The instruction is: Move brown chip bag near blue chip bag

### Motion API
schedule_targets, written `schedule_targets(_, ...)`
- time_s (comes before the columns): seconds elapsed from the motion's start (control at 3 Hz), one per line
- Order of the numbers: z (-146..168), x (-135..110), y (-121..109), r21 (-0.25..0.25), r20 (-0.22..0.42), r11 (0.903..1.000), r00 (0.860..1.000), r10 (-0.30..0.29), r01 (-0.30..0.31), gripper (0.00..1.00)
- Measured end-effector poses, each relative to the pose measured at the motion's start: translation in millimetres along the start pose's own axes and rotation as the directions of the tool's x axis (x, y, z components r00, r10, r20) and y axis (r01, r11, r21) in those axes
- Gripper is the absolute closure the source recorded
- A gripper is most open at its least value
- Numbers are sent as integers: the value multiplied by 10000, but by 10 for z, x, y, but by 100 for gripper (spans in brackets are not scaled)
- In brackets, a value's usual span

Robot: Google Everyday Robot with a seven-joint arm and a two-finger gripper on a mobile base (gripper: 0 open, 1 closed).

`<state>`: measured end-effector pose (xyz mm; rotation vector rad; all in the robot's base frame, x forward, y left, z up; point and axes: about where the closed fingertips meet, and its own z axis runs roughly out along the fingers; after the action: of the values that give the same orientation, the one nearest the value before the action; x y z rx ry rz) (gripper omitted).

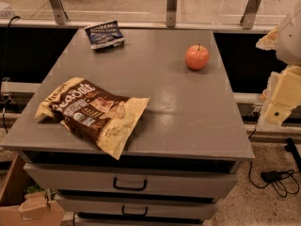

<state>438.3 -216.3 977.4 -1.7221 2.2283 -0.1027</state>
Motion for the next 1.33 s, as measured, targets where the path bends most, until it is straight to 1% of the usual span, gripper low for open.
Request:
schedule_targets(0.33,0,0,0,2,1,10000,10000,0,0,0)
schedule_targets(0.67,146,-322,-2,-239,663,9973,9955,-676,693,0)
schedule_targets(1.0,435,-934,96,-699,1890,9790,9662,-1753,1913,0)
schedule_targets(1.33,717,-1501,310,-1139,3122,9470,9157,-2530,3005,0)
